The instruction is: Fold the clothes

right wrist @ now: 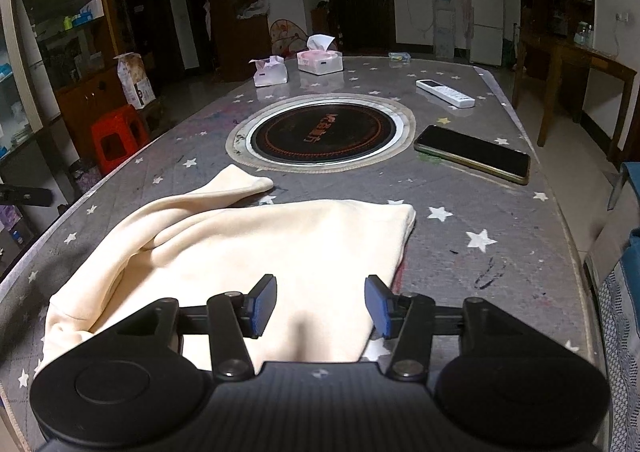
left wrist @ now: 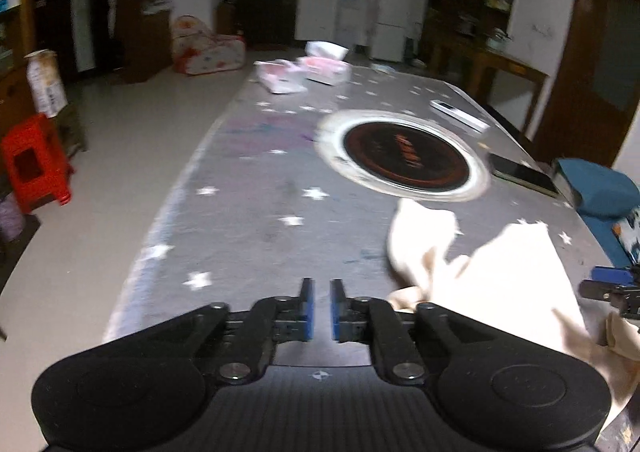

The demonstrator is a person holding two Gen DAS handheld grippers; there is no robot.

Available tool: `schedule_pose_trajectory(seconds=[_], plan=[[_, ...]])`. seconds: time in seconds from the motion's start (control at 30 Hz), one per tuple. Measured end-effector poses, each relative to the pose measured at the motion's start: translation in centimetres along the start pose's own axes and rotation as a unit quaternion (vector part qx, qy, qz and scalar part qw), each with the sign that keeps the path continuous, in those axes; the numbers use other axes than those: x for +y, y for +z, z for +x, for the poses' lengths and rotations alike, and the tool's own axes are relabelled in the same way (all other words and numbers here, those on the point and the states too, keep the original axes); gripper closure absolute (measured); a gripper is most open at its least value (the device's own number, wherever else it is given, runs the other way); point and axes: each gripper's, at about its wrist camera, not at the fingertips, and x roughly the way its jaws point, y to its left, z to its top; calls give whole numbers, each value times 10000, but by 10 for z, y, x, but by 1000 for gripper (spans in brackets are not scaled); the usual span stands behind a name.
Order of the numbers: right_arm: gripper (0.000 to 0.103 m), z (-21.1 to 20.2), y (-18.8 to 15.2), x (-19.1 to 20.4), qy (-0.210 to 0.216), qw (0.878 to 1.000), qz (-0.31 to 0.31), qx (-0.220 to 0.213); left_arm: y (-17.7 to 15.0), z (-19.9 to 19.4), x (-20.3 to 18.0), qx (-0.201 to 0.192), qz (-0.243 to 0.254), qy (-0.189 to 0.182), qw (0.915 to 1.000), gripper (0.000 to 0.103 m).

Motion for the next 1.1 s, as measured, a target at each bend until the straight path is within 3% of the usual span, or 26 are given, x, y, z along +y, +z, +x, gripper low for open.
schedule_pose_trajectory(seconds=[0.23, 0.47, 0.53, 0.57, 0.67, 0.83, 1.1], plan=[[51, 12, 3, -4, -14, 10000, -6, 77, 23, 57, -61, 183, 628, -375, 9972, 65], [51, 24, 5, -15, -8, 9998, 142, 130, 28, 115, -92, 538, 1045, -318, 9926, 65], [51, 27, 5, -18, 5, 9998, 159, 142, 27, 122, -90, 615, 1005, -308, 9926, 80], [51, 28, 5, -18, 9, 9998, 164, 150, 26, 124, -88, 628, 970, -305, 9928, 94], [51, 32, 6, -20, -7, 9997, 178, 177, 24, 120, -77, 575, 827, -263, 9946, 99], [51, 35, 4, -22, -9, 9995, 238, 183, 26, 85, -43, 162, 321, -59, 9993, 100], [51, 30, 5, -20, -43, 9996, 229, 133, 11, 20, 28, -208, -454, 621, 9968, 100]])
